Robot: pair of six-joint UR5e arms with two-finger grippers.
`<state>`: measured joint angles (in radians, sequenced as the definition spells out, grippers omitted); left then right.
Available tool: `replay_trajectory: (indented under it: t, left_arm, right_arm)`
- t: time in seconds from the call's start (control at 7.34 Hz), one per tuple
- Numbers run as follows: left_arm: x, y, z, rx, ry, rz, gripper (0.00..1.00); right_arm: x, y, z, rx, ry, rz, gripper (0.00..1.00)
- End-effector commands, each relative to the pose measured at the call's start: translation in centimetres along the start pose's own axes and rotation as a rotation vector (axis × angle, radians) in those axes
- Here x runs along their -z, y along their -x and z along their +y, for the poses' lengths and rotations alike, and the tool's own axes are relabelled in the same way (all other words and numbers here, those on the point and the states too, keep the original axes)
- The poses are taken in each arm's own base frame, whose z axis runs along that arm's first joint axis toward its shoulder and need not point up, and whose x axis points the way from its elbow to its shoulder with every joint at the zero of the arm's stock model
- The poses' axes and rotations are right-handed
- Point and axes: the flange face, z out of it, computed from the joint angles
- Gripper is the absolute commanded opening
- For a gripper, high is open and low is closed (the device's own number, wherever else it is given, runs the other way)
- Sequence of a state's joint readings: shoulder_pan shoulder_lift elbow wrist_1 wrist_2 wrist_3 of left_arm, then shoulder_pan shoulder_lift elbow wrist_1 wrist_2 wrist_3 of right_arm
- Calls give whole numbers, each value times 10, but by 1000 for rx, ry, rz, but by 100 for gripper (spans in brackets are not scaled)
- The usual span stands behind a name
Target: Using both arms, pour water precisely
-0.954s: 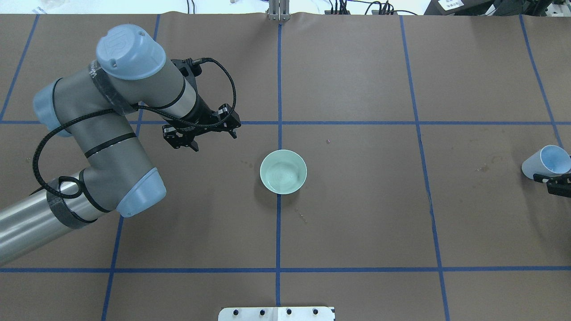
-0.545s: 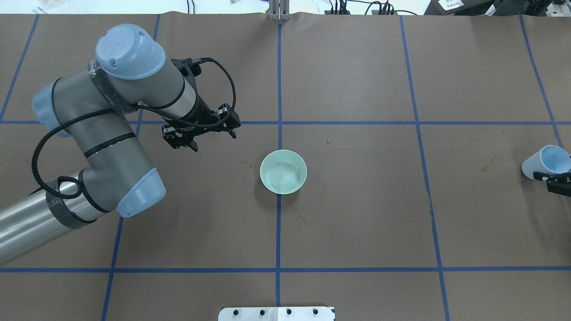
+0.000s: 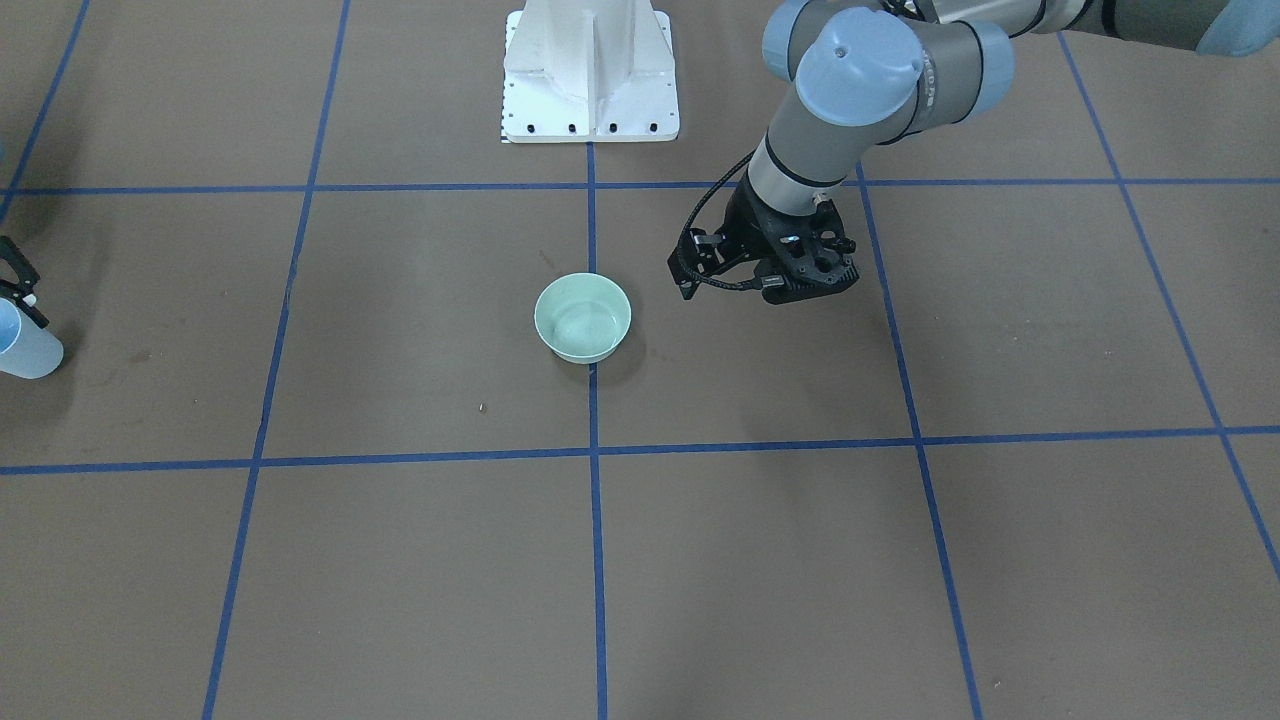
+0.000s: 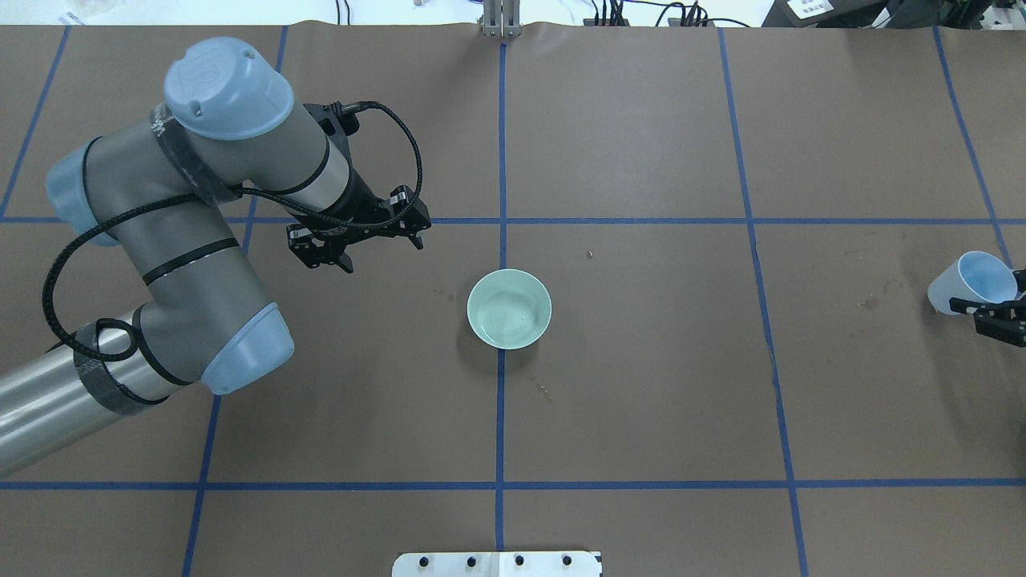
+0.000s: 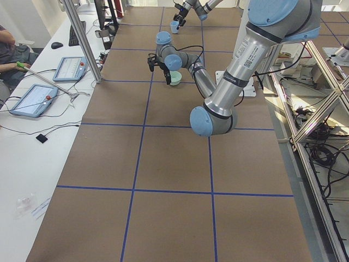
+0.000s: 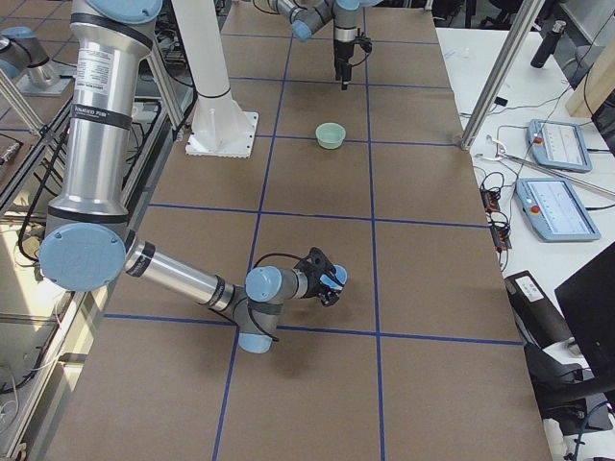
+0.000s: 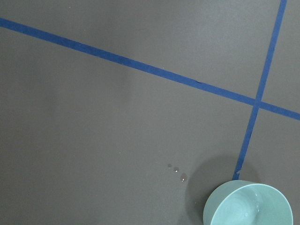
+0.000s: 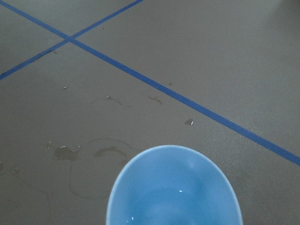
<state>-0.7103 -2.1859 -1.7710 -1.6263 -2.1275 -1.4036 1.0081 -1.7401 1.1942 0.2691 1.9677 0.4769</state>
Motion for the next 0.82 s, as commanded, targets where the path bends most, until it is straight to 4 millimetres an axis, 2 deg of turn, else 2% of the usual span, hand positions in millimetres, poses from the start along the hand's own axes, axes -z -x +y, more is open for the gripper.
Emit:
replay_trajectory:
  t: [0.0,0.14,0.27,0.41,0.68]
  left_arm:
    - [14,0,-5,-1,-14,17,100]
    - [25,10,-17,-15,-30,22,100]
    - [24,21,-23,-90,-32,8,100]
    - [26,29,-31,-120,-39,-4,100]
    - [28,50,-47,-161,-53,-27,100]
  right_arm:
    - [-12,17,-44,8,-26,-18,18]
    - [-19,29,-72,4,-16,-14,15]
    - [-33,44,-106,0,3,-14,14]
    - [-56,70,-137,8,26,-42,12]
    - [-86,125,-205,14,63,-67,11]
